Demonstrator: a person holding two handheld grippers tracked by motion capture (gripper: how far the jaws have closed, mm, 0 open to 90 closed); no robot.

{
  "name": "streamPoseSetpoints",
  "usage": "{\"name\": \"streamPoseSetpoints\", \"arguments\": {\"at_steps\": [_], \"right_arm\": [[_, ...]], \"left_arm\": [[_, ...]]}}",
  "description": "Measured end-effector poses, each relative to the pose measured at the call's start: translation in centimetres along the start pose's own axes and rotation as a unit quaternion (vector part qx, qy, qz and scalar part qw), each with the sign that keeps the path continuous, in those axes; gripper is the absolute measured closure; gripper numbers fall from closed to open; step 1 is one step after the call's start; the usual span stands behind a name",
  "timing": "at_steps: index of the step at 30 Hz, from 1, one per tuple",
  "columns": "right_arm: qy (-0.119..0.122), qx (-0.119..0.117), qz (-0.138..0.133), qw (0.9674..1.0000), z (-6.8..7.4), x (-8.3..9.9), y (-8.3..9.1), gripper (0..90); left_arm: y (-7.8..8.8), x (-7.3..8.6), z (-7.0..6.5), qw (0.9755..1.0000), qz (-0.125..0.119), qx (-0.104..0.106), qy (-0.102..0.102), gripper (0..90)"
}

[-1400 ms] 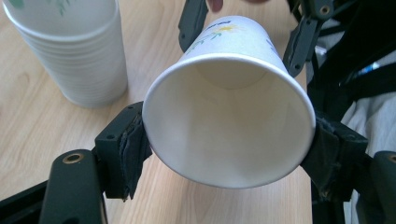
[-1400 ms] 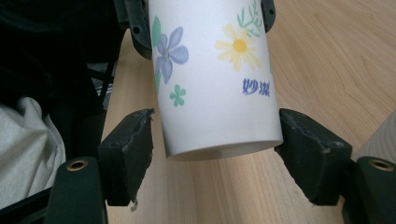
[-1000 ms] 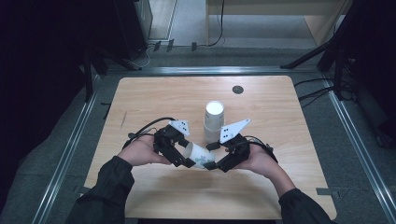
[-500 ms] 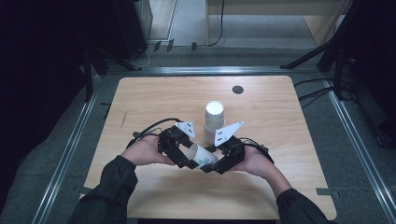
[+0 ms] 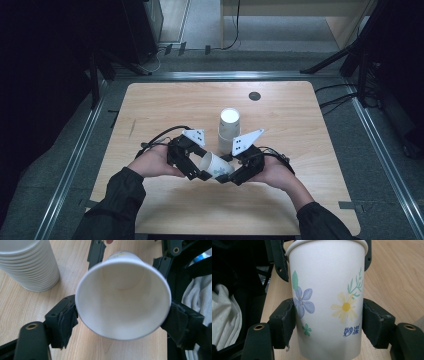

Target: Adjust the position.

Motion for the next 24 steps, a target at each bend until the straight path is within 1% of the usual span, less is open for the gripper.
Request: {"name": "streamPoseSetpoints", "arguments": {"at_steps": [2,3,4,7,10,11,12,13,14,17,21,23,24], "right_arm": [[0.001,0.003,-0.007,1.0,-0.1,-0.1,0.3,32.8],[-0.001,0.004,-0.013,0.9999,-0.1,-0.2,0.6,32.8],[-0.002,0.007,-0.015,0.9999,-0.1,-0.3,0.9,32.9],[0.001,0.011,-0.023,0.9997,-0.1,-0.4,1.4,32.8],[0.002,0.015,-0.028,0.9995,-0.2,-0.4,1.8,32.8],[0.0,0.013,-0.031,0.9994,-0.2,-0.5,1.9,32.9],[0.001,0.016,-0.033,0.9993,-0.2,-0.5,2.1,32.8],[0.0,0.015,-0.034,0.9993,-0.2,-0.5,2.1,32.8],[0.001,0.014,-0.036,0.9992,-0.2,-0.6,2.2,32.8],[0.003,0.015,-0.04,0.9991,-0.2,-0.6,2.4,32.7],[0.0,0.014,-0.044,0.9989,-0.2,-0.6,2.5,32.7],[0.0,0.014,-0.048,0.9988,-0.2,-0.7,2.6,32.7],[0.0,0.013,-0.049,0.9987,-0.2,-0.7,2.6,32.7]], "left_arm": [[0.1,0.0,0.1,1.0,-0.007,-0.003,0.004,16.9],[0.2,0.1,0.1,0.9999,-0.011,-0.001,0.004,16.5],[0.2,0.1,0.2,0.9998,-0.017,-0.001,0.008,16.0],[0.4,0.3,0.5,0.9995,-0.025,-0.004,0.019,16.0],[0.7,0.3,0.5,0.9988,-0.039,-0.002,0.028,16.0],[0.9,0.3,0.5,0.9982,-0.049,-0.001,0.035,15.9],[1.0,0.3,0.5,0.998,-0.051,0.0,0.037,16.0],[1.2,0.3,0.6,0.9975,-0.058,0.001,0.04,16.0],[1.3,0.2,0.6,0.9964,-0.069,0.004,0.05,16.0],[1.5,0.2,0.6,0.9946,-0.084,0.01,0.061,16.0],[1.3,0.4,0.6,0.9931,-0.096,0.004,0.067,16.0],[1.2,0.2,0.5,0.9915,-0.106,0.01,0.075,15.9],[1.2,0.0,0.4,0.9898,-0.117,0.012,0.08,15.9]]}}
Point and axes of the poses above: each handheld gripper's, and its own axes: y roughly backward along the jaws, x roughly out of its underside, z roughly to its left, the point moved 10 cm from there along -y, roughly forward along the jaws, and after that the axes turned 14 degrees about -x, right-handed, at the moved point
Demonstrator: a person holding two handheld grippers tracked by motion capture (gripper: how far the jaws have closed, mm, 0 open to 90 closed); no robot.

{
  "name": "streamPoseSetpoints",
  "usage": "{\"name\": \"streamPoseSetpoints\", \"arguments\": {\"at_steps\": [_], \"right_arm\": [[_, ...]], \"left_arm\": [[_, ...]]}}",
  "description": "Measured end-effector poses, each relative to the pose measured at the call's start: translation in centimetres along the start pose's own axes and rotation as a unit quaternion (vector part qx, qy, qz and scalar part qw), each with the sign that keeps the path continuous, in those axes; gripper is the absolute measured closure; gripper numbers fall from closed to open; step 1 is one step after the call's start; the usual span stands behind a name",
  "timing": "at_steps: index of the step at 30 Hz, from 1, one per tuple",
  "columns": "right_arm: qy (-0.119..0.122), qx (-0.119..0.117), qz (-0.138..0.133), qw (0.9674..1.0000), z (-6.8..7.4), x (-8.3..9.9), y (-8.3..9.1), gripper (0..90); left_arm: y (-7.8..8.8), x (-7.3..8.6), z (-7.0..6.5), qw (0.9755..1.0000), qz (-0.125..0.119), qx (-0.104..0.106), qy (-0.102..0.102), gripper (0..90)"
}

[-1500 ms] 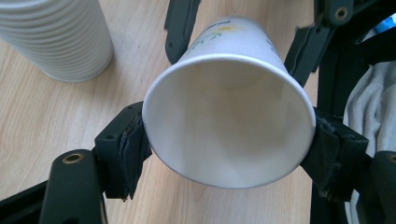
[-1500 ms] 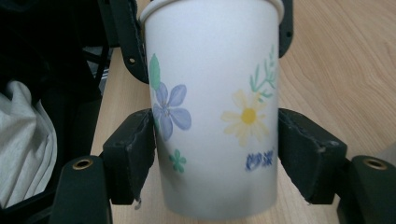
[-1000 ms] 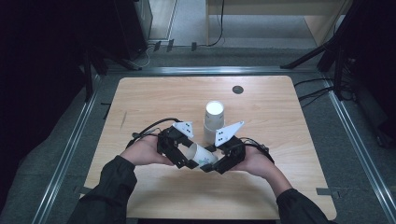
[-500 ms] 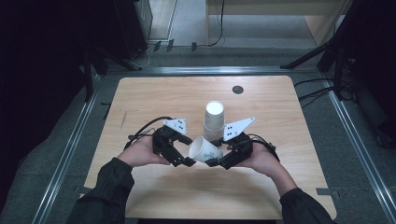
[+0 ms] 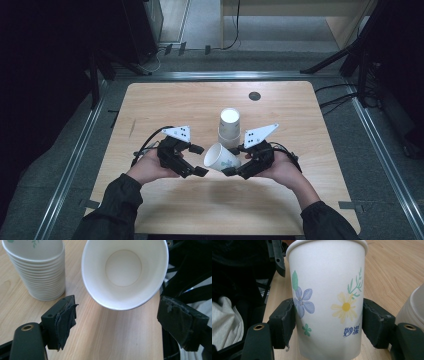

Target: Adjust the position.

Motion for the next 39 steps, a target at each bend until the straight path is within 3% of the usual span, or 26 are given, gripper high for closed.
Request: {"name": "streamPoseSetpoints", "arguments": {"at_steps": [7,14,23,29,39], "right_arm": [[0.001,-0.003,-0.005,1.0,0.0,-0.1,0.0,32.7],[0.0,-0.012,-0.009,0.9999,0.2,-0.2,-0.4,32.7],[-0.002,-0.015,-0.011,0.9998,0.1,-0.2,-0.7,32.7],[-0.004,-0.015,-0.012,0.9998,0.1,-0.2,-0.6,32.9],[-0.014,-0.027,0.003,0.9995,0.2,0.3,-0.9,29.0]], "left_arm": [[-0.3,-0.9,-0.4,0.9992,-0.036,0.011,0.015,16.0],[-0.7,-1.6,-0.5,0.9966,-0.067,0.026,0.041,16.4],[-1.6,-1.5,-0.7,0.9969,-0.063,0.024,0.041,17.5],[-1.4,-1.6,-0.7,0.997,-0.069,0.019,0.032,23.0],[-1.1,-1.5,-0.5,0.9976,-0.063,0.01,0.027,24.1]]}}
Point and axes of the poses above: each handheld gripper's, and its own axes: y roughly backward along the jaws, x roughly out of its underside, z roughly to its left, the point moved 10 cm from there along -y, roughly forward along the jaws, and after that the axes turned 14 degrees about -x, right-handed, at the moved point
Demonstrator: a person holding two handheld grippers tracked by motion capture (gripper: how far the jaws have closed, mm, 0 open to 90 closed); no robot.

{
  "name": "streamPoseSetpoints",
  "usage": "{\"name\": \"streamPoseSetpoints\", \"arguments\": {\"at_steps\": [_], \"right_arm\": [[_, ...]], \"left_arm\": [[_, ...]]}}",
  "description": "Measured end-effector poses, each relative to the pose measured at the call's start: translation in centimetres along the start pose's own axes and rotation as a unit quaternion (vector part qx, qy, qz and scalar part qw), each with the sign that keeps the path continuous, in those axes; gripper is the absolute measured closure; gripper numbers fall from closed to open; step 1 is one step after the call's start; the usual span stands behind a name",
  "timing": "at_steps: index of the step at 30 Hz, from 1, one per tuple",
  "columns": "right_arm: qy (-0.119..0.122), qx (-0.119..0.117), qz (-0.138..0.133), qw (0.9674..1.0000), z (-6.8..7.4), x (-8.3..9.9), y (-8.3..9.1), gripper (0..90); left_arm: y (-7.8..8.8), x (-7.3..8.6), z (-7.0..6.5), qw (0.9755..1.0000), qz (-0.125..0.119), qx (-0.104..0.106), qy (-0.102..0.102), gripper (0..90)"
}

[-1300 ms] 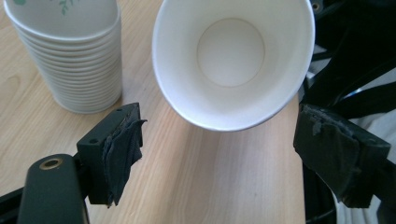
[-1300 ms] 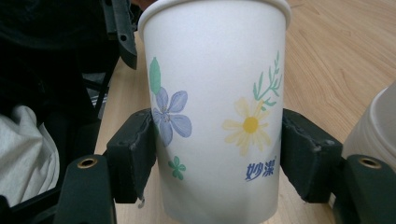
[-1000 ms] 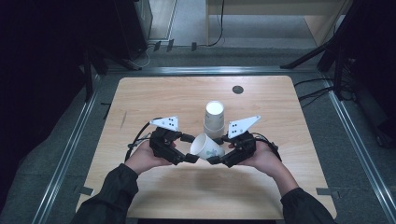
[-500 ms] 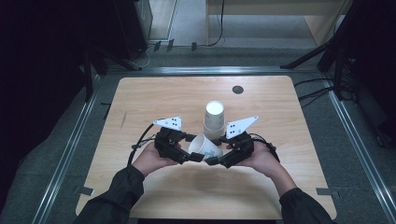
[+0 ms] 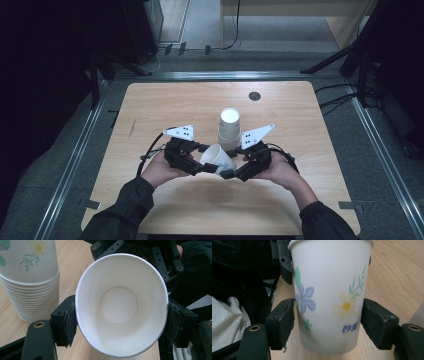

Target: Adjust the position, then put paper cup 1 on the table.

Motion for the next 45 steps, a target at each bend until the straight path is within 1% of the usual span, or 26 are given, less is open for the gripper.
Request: {"name": "streamPoseSetpoints", "arguments": {"at_steps": [3,6,7,8,10,11,12,14,15,17,20,22,26,27,28,30,33,35,36,37,38,41,42,45], "right_arm": [[-0.003,0.004,0.006,1.0,-0.2,0.3,0.1,27.3],[-0.006,0.025,0.01,0.9996,-0.5,0.7,0.5,25.0],[-0.004,0.028,0.009,0.9996,-0.6,0.7,0.6,23.8],[-0.001,0.037,0.006,0.9993,-0.8,0.8,0.8,23.3],[0.004,0.048,0.005,0.9988,-0.9,1.0,1.0,22.4],[0.005,0.055,0.01,0.9984,-1.0,1.2,1.1,22.2],[0.007,0.062,0.014,0.998,-1.2,1.4,1.2,22.0],[0.006,0.074,0.017,0.9971,-1.4,1.8,1.4,21.6],[0.005,0.079,0.015,0.9968,-1.5,1.9,1.5,21.6],[0.001,0.081,0.013,0.9966,-1.6,2.0,1.7,21.2],[0.003,0.093,0.007,0.9957,-1.6,2.2,2.2,20.8],[0.001,0.105,0.002,0.9944,-1.8,2.3,2.7,20.8],[-0.005,0.121,0.004,0.9926,-2.1,2.8,3.5,20.6],[-0.005,0.127,0.004,0.9919,-2.2,2.8,3.7,20.7],[-0.007,0.132,0.004,0.9912,-2.4,2.9,3.9,20.6],[-0.012,0.144,0.008,0.9894,-2.6,3.1,4.2,20.6],[-0.025,0.166,0.013,0.9857,-3.2,3.5,4.6,20.7],[-0.029,0.164,0.013,0.9859,-3.2,3.7,4.7,20.7],[-0.028,0.159,0.011,0.9868,-3.1,3.6,4.7,20.6],[-0.026,0.159,0.01,0.9868,-3.1,3.6,4.7,20.5],[-0.026,0.161,0.008,0.9867,-3.1,3.5,4.8,20.5],[-0.027,0.164,0.005,0.9861,-3.1,3.5,5.0,20.5],[-0.029,0.165,0.005,0.9859,-3.1,3.6,5.0,20.5],[-0.03,0.171,0.005,0.9849,-3.1,3.8,5.3,20.5]], "left_arm": [[0.4,0.0,0.2,1.0,0.0,-0.001,0.004,24.1],[0.8,0.0,0.3,1.0,0.002,-0.005,-0.001,24.1],[0.9,-0.1,0.4,1.0,0.003,-0.007,-0.003,24.1],[1.0,-0.1,0.5,0.9999,0.003,-0.009,-0.004,24.1],[1.2,0.0,0.7,0.9999,0.009,-0.013,-0.006,24.1],[1.3,0.0,0.7,0.9998,0.01,-0.014,-0.006,24.1],[1.4,0.1,0.9,0.9997,0.013,-0.016,-0.009,24.1],[1.6,0.3,1.0,0.9996,0.019,-0.02,-0.01,24.2],[1.7,0.3,1.2,0.9994,0.02,-0.025,-0.013,24.2],[2.0,0.3,1.5,0.9993,0.021,-0.03,-0.012,24.2],[2.6,0.2,2.3,0.9985,0.022,-0.049,-0.009,24.3],[2.9,0.4,2.9,0.9978,0.027,-0.059,-0.007,24.3],[3.4,0.9,3.8,0.9967,0.038,-0.071,0.002,24.3],[3.6,1.1,4.2,0.996,0.042,-0.079,0.0,24.3],[3.7,1.2,4.4,0.9956,0.046,-0.081,0.001,24.3],[4.0,1.5,4.9,0.9948,0.05,-0.089,0.002,24.3],[4.4,1.7,5.6,0.9937,0.053,-0.098,0.007,24.3],[4.8,2.0,6.1,0.9925,0.059,-0.107,0.009,24.3],[4.9,2.1,6.3,0.9923,0.06,-0.108,0.009,24.3],[5.1,2.1,6.6,0.9923,0.058,-0.109,0.012,24.3],[5.3,2.2,6.9,0.9922,0.058,-0.11,0.014,24.3],[5.9,2.4,8.1,0.9898,0.062,-0.127,0.022,24.3],[6.1,2.4,8.4,0.9892,0.06,-0.131,0.027,24.3],[6.8,2.5,9.4,0.9878,0.06,-0.141,0.03,24.3]]}}
Point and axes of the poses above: each handheld gripper's, and its own axes: y roughly backward along the jaws, x roughly out of its underside, z roughly to its left, the point moved 10 cm from there along -y, roughly forward along the jaws, and after that the axes turned 14 degrees about -x, right-handed, at the moved point
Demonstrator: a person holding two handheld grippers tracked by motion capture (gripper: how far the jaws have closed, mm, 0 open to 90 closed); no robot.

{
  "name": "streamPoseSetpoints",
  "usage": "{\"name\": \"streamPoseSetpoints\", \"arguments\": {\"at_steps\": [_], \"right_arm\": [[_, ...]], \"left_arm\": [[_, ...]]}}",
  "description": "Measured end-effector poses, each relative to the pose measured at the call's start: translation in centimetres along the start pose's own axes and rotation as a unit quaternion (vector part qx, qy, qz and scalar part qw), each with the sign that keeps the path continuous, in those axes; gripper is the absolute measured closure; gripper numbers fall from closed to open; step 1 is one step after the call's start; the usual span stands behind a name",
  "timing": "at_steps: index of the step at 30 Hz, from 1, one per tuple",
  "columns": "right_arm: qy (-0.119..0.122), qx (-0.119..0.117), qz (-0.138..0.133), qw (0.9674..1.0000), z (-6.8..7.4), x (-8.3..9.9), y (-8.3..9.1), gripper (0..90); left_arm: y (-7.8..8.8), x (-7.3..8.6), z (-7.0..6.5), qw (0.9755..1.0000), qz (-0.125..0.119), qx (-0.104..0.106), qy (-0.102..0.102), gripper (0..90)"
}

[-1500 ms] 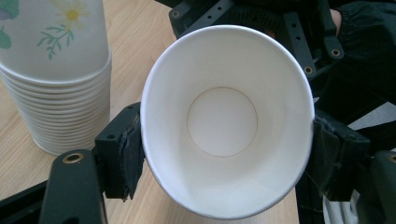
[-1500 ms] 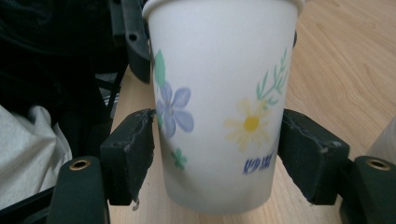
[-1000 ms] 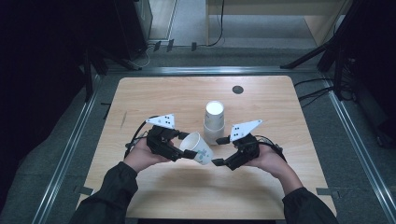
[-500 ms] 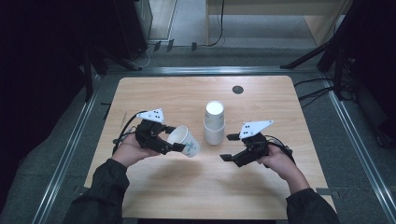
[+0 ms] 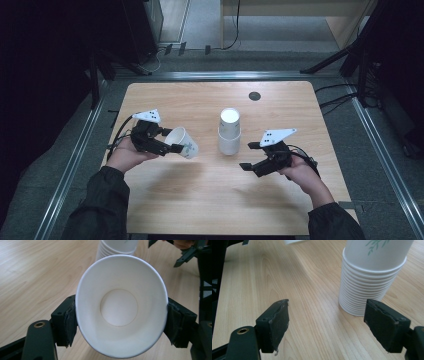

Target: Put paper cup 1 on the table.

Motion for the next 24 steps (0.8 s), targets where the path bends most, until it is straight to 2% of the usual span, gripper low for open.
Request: {"name": "streamPoseSetpoints", "arguments": {"at_steps": [5,10,12,14,15,17,20,24], "right_arm": [[-0.005,0.005,-0.005,1.0,0.0,0.3,0.5,20.5],[-0.013,0.009,-0.004,0.9999,-0.2,0.8,0.5,20.4],[-0.016,0.01,-0.006,0.9998,-0.4,0.7,0.6,20.4],[-0.019,0.01,-0.008,0.9997,-0.5,0.7,0.6,20.4],[-0.018,0.012,-0.006,0.9997,-0.6,0.8,0.6,20.4],[-0.018,0.016,0.0,0.9997,-0.8,1.0,0.6,20.4],[-0.02,0.017,0.005,0.9996,-0.9,1.1,0.5,20.4],[-0.02,0.016,0.003,0.9997,-1.0,0.9,0.3,20.4]], "left_arm": [[0.5,0.4,2.4,0.9996,0.0,-0.017,0.022,24.4],[1.0,1.1,4.8,0.998,0.013,-0.047,0.041,24.6],[1.3,1.4,5.9,0.9966,0.021,-0.065,0.044,24.6],[1.4,1.8,7.0,0.994,0.035,-0.088,0.055,24.6],[1.4,2.0,7.6,0.9918,0.046,-0.101,0.064,24.6],[1.4,2.3,8.7,0.9876,0.064,-0.126,0.069,24.6],[1.4,2.4,9.8,0.9834,0.078,-0.147,0.073,24.6],[1.1,2.3,11.2,0.9795,0.089,-0.165,0.075,24.5]]}}
Point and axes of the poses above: each handheld gripper's, and its own axes: y roughly backward along the jaws, x roughly out of its underside, z roughly to its left, the point moved 10 cm from there along -y, roughly forward along the jaws, and after that the axes turned 14 degrees about -x, right-handed, at the moved point
